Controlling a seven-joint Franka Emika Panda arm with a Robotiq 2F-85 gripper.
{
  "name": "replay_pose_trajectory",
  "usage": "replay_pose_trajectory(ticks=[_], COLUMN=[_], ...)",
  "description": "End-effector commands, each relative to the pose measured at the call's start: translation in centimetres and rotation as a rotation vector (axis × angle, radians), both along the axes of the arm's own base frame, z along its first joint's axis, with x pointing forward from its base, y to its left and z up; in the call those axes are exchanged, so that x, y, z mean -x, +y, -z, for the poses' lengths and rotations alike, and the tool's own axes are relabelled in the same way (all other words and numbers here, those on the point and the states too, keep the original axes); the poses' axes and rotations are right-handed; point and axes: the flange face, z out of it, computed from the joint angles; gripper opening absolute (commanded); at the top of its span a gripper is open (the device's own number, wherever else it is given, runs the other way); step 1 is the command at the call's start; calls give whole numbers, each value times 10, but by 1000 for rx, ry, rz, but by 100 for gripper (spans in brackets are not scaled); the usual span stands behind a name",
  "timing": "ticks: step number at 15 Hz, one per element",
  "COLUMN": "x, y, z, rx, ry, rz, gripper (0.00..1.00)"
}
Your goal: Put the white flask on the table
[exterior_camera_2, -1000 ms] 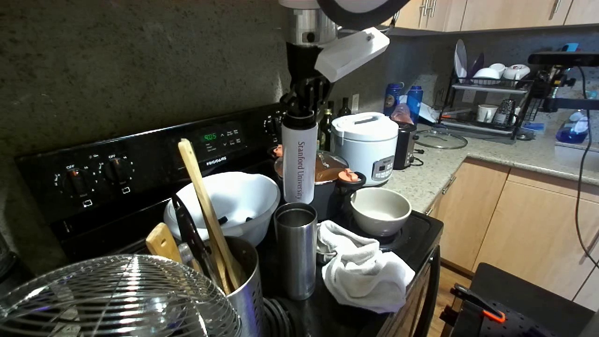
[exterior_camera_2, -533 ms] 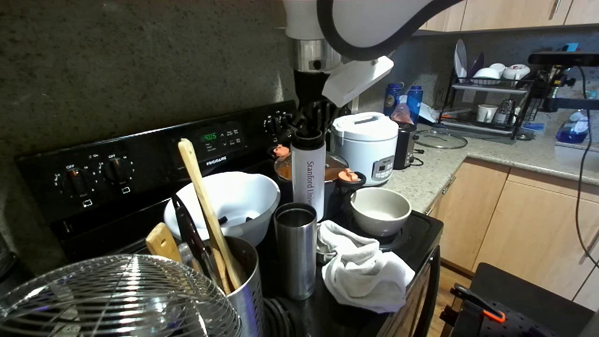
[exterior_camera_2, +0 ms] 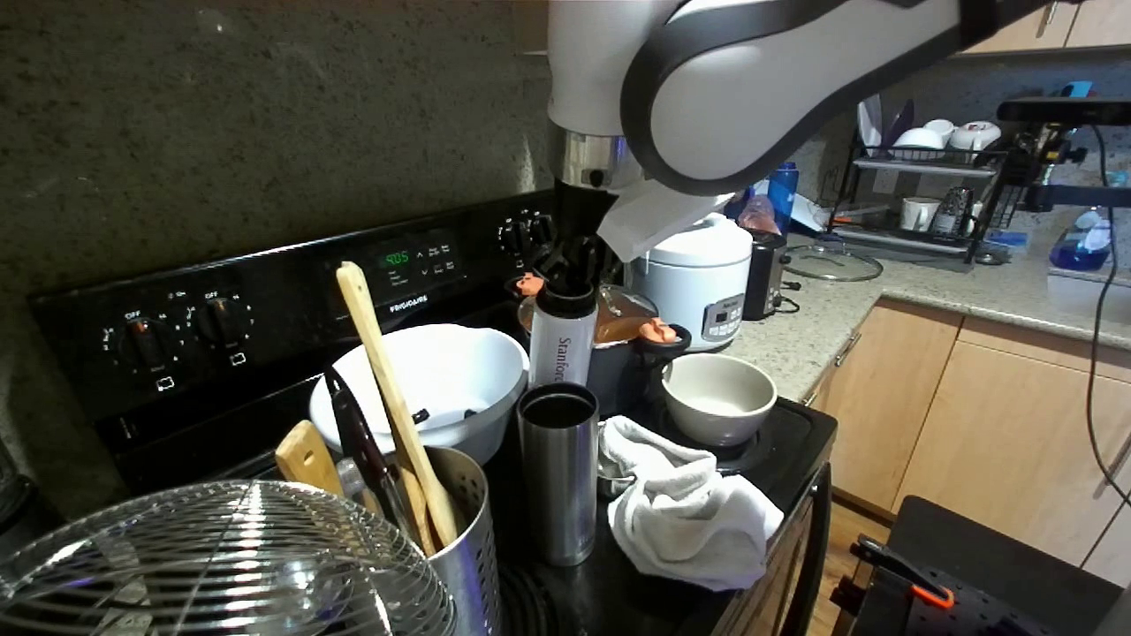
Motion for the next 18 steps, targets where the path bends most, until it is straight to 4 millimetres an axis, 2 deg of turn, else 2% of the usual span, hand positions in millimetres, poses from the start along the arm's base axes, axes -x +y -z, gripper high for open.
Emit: replay_pose_trajectory(ticks=[1,7,13,18], x=[7,10,10,14], y=[-5,-7,-7,-9], z=[9,18,13,28], rx=[-25,-38,-59,-47], ry=[-23,-28,-88,-3], rz=[24,30,26,34], gripper=[7,7,7,7])
